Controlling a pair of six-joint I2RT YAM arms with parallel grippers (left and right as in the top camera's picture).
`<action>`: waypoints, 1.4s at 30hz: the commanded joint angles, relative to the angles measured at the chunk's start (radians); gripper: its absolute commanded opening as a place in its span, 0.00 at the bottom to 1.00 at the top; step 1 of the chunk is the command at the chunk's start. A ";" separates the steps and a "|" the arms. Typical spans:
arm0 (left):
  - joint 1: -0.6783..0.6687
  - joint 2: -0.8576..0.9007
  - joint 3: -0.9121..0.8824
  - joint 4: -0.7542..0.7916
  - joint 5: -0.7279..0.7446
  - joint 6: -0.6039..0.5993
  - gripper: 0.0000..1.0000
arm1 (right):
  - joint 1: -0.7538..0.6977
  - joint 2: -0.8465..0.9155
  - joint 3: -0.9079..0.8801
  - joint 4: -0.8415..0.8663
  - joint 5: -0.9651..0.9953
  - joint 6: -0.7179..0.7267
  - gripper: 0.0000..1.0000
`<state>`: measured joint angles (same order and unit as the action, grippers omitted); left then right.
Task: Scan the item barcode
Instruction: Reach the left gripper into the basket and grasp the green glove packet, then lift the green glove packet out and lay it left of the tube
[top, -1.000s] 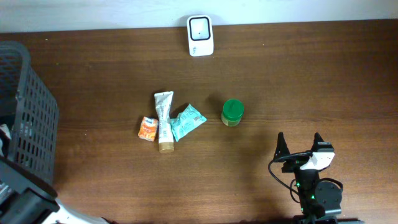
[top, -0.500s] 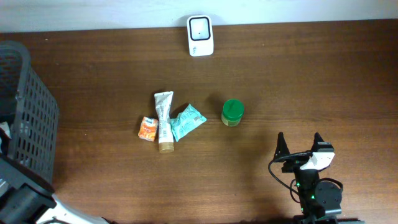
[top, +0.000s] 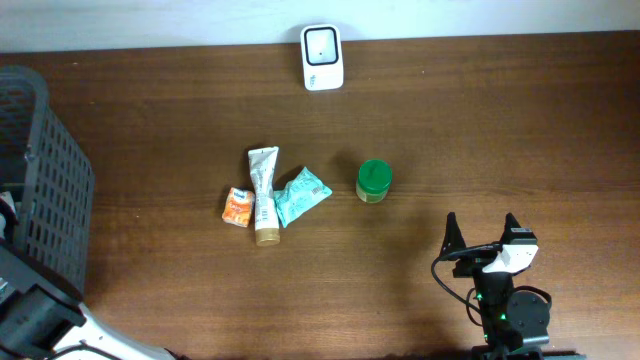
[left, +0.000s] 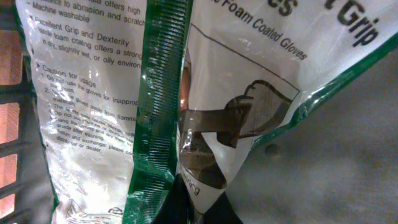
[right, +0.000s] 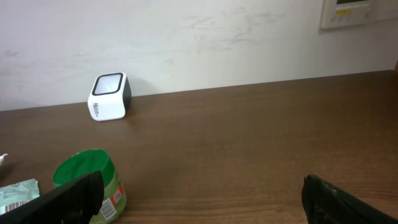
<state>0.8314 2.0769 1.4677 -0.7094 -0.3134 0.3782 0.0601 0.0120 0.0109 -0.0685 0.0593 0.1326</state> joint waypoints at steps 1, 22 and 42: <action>0.010 0.124 -0.068 -0.050 0.040 0.001 0.00 | 0.005 -0.006 -0.005 -0.007 0.001 0.006 0.98; -0.067 -0.395 0.233 -0.109 0.146 -0.109 0.00 | 0.005 -0.006 -0.005 -0.007 0.001 0.006 0.98; -0.859 -0.734 0.233 -0.030 0.153 -0.239 0.00 | 0.005 -0.006 -0.005 -0.007 0.001 0.006 0.98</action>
<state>0.0910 1.3121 1.6939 -0.6502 -0.1616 0.2264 0.0601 0.0120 0.0109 -0.0685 0.0589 0.1326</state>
